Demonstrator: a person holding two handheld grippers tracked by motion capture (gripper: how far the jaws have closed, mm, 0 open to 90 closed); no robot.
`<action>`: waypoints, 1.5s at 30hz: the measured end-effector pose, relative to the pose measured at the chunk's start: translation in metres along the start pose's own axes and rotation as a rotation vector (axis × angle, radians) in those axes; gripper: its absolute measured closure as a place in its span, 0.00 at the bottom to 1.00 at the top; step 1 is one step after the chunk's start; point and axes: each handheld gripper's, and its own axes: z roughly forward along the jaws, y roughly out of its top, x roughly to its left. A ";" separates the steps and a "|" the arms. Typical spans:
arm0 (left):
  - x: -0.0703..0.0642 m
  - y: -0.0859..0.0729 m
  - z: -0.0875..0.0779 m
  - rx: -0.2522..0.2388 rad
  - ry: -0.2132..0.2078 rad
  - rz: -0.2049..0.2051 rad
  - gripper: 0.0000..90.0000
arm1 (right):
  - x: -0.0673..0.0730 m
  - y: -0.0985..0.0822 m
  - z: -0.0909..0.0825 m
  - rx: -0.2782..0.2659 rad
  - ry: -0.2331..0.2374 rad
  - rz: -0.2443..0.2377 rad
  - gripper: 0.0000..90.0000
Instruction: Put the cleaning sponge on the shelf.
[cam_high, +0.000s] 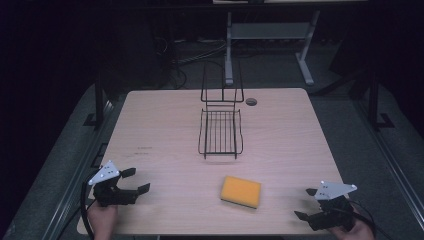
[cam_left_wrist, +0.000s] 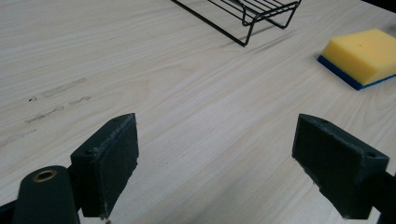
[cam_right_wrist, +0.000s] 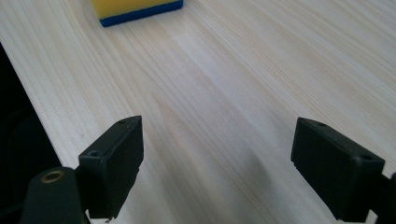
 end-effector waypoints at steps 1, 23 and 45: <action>0.000 0.000 0.000 0.000 0.000 0.000 0.16 | 0.000 0.000 0.000 0.000 0.000 0.000 0.19; 0.003 -0.002 -0.003 0.003 0.004 0.005 0.16 | 0.018 0.023 0.009 0.022 0.073 -0.087 0.18; 0.001 -0.002 -0.003 0.004 0.003 0.007 0.16 | 0.030 0.043 0.014 0.049 0.114 -0.163 0.18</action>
